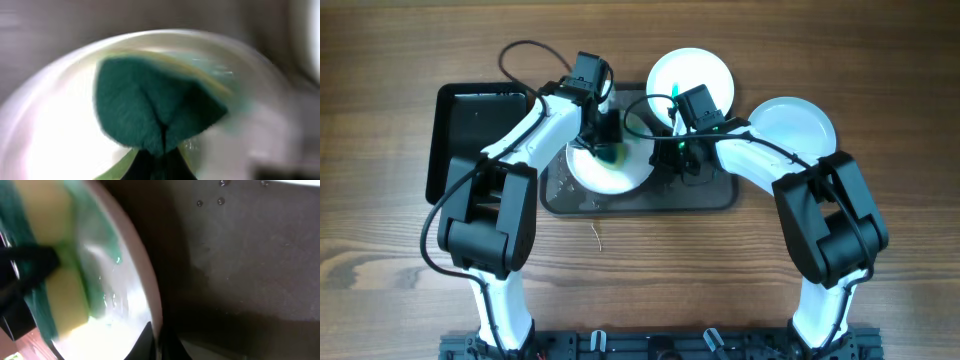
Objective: Clean dirty plates on tray and stack at the side
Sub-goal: 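Scrub the second plate with the sponge in the left gripper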
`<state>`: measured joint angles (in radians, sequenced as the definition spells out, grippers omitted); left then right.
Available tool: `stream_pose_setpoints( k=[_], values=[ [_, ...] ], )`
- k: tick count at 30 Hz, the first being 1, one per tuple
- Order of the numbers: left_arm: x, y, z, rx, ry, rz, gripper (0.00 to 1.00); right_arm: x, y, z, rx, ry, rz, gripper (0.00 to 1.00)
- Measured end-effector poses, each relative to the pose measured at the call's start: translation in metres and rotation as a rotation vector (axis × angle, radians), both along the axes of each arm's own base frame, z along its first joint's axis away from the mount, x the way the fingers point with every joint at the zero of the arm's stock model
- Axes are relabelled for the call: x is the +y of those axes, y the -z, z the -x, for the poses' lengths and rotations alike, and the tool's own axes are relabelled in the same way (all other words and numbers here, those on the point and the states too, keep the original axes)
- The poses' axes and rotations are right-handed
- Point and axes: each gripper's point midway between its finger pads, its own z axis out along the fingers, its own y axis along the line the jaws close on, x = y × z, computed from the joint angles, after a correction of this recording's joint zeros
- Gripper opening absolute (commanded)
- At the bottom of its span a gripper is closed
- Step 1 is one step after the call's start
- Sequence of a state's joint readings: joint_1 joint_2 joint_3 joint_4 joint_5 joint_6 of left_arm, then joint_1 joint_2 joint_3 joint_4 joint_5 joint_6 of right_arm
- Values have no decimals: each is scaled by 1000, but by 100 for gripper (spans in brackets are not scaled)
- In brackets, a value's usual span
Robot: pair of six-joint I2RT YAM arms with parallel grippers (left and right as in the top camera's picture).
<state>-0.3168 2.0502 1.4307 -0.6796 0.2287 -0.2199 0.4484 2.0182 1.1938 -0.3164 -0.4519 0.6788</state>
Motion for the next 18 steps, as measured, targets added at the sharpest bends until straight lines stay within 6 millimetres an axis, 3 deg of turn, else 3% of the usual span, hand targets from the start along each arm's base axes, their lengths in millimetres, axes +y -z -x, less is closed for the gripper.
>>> stream_pose_setpoints(
  k=[4, 9, 12, 14, 18],
  values=[
    [-29, -9, 12, 13, 153, 148, 4, 0, 0, 1, 2, -3, 2, 4],
    [-23, -8, 8, 1, 132, 121, 4, 0, 0, 1, 1, -4, 2, 4],
    [5, 1, 0, 3, -3, -14, 4, 1, 0, 1, -1, -6, 1, 4],
    [39, 7, -2, 9, -140, -168, 4, 2, 0, 1, -2, -8, 0, 4],
    [86, 7, 6, 15, -316, -396, 4, 5, -1, 2, -5, -17, -6, 4]
  ],
)
